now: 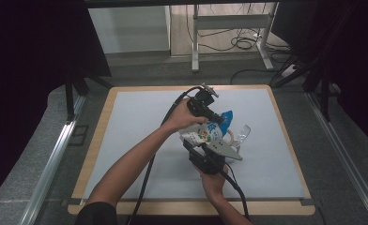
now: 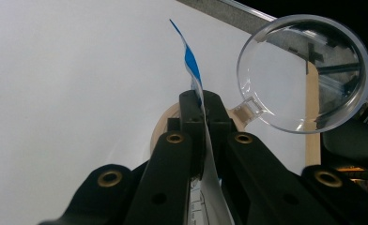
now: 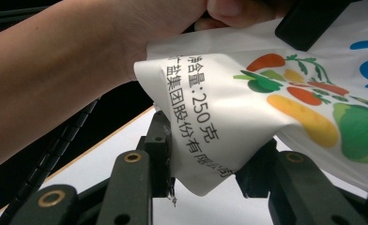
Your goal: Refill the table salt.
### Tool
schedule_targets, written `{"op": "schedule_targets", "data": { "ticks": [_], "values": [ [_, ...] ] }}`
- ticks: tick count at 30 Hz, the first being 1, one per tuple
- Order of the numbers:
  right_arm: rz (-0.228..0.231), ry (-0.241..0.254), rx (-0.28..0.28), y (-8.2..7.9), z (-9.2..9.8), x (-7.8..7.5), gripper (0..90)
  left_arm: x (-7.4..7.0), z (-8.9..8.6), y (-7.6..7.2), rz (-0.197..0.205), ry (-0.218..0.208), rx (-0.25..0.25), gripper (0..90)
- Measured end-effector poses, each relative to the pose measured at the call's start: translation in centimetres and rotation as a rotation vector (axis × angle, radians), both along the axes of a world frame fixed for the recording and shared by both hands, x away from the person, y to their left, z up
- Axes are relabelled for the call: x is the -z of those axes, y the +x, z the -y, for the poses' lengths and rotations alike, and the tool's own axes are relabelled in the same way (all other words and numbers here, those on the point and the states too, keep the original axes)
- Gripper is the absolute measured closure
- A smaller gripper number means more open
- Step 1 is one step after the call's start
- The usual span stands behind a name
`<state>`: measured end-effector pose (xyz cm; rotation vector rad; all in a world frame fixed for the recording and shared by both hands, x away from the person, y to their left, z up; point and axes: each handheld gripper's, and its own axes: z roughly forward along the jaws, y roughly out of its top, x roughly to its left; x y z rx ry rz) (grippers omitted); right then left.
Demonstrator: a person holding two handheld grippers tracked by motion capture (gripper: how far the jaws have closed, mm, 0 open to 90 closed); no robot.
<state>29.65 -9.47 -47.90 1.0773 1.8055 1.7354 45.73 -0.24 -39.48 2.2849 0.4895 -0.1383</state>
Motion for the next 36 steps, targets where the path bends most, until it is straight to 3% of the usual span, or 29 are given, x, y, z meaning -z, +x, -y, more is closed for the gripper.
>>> {"op": "schedule_targets", "data": {
  "ticks": [36],
  "values": [
    [0.003, 0.007, 0.003, 0.01, -0.14, 0.10, 63.3, 0.02, -0.19, 0.06, 0.000, -0.003, -0.006, 90.0]
  ]
}}
